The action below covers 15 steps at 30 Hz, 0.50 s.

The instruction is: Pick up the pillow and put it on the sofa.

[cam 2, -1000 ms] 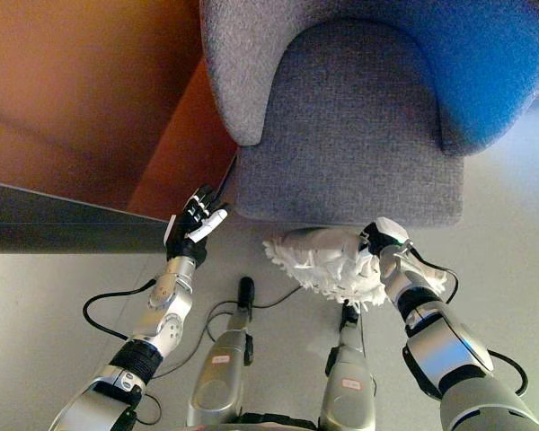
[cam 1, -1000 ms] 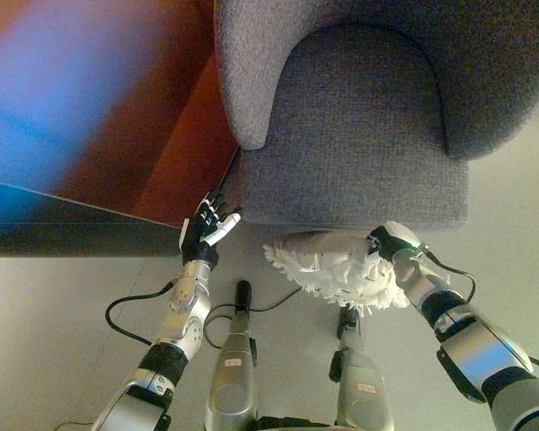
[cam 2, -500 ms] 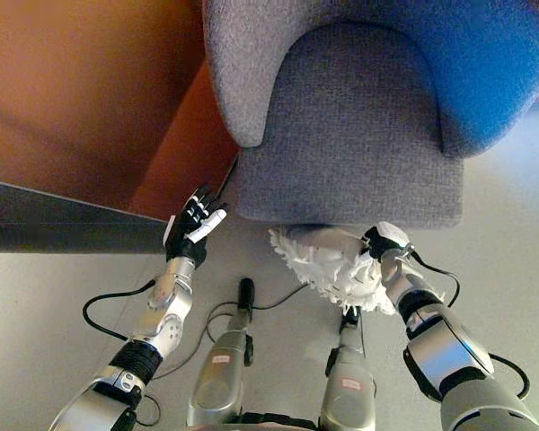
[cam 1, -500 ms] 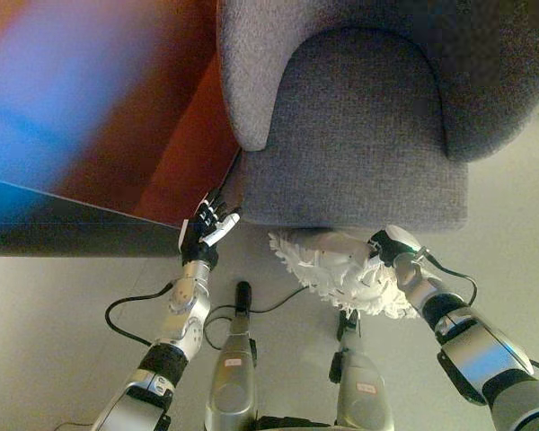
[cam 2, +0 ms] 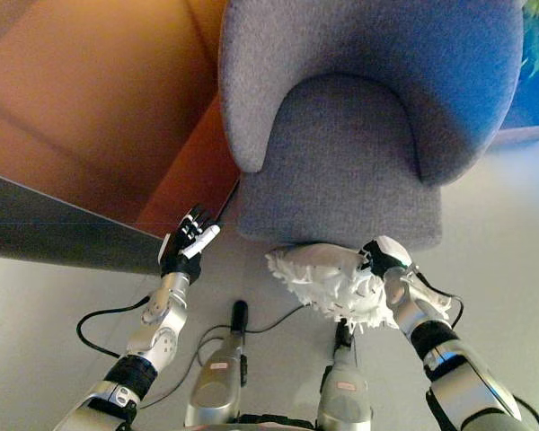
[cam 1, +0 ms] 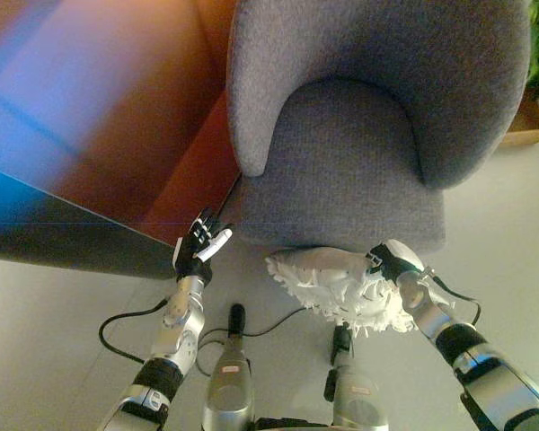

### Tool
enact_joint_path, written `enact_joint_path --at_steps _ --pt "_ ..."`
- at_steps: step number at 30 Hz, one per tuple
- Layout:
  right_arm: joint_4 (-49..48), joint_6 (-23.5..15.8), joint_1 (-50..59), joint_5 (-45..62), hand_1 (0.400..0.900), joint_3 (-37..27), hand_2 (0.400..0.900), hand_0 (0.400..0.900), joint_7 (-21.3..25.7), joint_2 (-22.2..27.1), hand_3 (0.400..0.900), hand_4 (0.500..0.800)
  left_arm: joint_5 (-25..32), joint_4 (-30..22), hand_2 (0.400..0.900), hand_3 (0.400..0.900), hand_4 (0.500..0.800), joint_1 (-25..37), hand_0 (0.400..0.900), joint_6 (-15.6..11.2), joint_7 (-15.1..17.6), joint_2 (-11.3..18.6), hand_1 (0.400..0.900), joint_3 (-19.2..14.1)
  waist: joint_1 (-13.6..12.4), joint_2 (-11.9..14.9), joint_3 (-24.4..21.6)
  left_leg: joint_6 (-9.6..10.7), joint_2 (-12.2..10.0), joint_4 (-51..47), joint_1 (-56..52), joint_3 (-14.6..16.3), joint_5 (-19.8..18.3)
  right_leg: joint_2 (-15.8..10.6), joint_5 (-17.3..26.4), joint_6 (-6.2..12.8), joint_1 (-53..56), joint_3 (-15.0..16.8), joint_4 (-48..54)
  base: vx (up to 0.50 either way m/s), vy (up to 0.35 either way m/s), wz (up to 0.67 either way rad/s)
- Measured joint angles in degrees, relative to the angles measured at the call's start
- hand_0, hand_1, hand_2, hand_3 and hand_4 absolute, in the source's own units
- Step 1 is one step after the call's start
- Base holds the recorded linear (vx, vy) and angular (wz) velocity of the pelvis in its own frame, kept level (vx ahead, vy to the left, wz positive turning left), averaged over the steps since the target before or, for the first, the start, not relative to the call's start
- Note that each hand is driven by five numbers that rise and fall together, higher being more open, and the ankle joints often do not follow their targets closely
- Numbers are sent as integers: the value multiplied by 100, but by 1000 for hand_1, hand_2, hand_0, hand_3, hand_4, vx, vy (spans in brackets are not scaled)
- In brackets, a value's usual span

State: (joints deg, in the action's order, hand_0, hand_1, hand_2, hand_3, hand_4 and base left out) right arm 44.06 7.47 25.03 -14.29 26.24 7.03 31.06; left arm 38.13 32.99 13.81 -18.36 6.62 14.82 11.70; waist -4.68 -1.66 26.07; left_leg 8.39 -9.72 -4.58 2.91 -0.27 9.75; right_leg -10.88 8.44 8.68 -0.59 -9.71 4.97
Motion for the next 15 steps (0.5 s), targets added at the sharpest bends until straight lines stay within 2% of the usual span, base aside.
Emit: enact_joint_path --at_steps 4,6,10,15 --pt "-728 116 -663 -192 400 -307 400 400 -107 -2 400 500 -29 -39 900 900 800 -378 900 151 -108 21 900 -208 -3 220 -193 -65 0 -4 -303 53 -105 -14 -64 12 315 -15 1 243 -14 -3" --pt "-1039 125 -1039 -255 400 -401 400 400 -183 -8 400 500 -47 -43 900 900 800 -638 900 235 -125 29 900 -312 -1 293 -417 -52 -4 -10 -447 60 -293 -18 -116 21 459 -30 2 188 -7 -3" --pt "-1205 225 -1398 -473 400 -432 400 400 -340 -11 400 500 -192 -46 900 900 800 -1024 900 361 -230 48 900 -483 2 384 -855 -44 0 -42 -635 65 -434 -36 -154 35 621 -7 3 109 -6 -4" --pt "-1272 241 -1562 -693 400 -473 400 400 -575 -9 400 500 -203 -48 900 900 800 -1251 900 494 -330 51 900 -495 3 396 -1242 -56 -5 -63 -715 79 -459 -52 -180 16 683 6 4 52 1 -2"
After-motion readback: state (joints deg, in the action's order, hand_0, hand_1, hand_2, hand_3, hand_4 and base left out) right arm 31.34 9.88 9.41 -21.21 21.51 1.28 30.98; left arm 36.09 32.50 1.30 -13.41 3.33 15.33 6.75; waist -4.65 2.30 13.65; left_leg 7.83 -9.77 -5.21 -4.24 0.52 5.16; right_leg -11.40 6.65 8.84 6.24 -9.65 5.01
